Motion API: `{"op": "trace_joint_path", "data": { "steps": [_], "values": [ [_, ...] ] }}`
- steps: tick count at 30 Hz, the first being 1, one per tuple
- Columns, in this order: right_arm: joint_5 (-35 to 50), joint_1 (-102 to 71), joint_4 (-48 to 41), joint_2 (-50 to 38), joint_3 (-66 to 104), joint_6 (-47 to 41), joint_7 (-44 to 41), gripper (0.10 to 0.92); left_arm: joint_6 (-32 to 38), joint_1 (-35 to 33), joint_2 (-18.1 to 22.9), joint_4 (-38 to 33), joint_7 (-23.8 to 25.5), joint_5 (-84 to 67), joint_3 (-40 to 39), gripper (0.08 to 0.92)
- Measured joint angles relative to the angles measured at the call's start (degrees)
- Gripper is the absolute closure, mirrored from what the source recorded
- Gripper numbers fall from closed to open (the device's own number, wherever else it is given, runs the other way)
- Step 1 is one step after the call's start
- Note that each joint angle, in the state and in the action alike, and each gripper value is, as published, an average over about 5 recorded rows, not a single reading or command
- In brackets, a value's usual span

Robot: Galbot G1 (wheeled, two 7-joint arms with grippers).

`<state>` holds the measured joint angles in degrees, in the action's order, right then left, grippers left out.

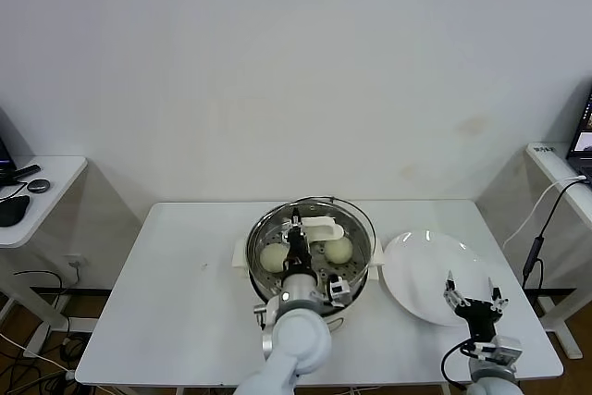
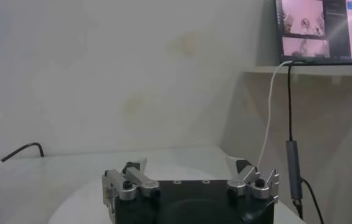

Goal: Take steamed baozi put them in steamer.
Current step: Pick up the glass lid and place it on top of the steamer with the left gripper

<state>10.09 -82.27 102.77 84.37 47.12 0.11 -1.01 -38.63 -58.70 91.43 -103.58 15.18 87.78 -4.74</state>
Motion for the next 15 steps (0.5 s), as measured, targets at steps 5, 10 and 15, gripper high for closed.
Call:
{"op": "trace_joint_path", "data": {
  "steps": [5, 10, 15],
  "values": [
    [-0.1, 0.04, -0.3, -0.01, -0.07, 0.12, 0.0, 0.203, 0.56, -0.65, 0.1, 0.6, -0.98, 2.79, -0.33, 0.823],
    [-0.1, 0.15, -0.47, -0.05, -0.1, 0.14, 0.0, 0.203, 0.7, -0.99, 0.18, 1.27, -1.36, 5.28, -0.37, 0.823],
    [-0.14, 0.23, -0.54, 0.08, -0.18, 0.14, 0.0, 0.203, 0.73, -1.38, 0.23, 1.74, -1.51, 7.2, -0.33, 0.823]
  ]
}}
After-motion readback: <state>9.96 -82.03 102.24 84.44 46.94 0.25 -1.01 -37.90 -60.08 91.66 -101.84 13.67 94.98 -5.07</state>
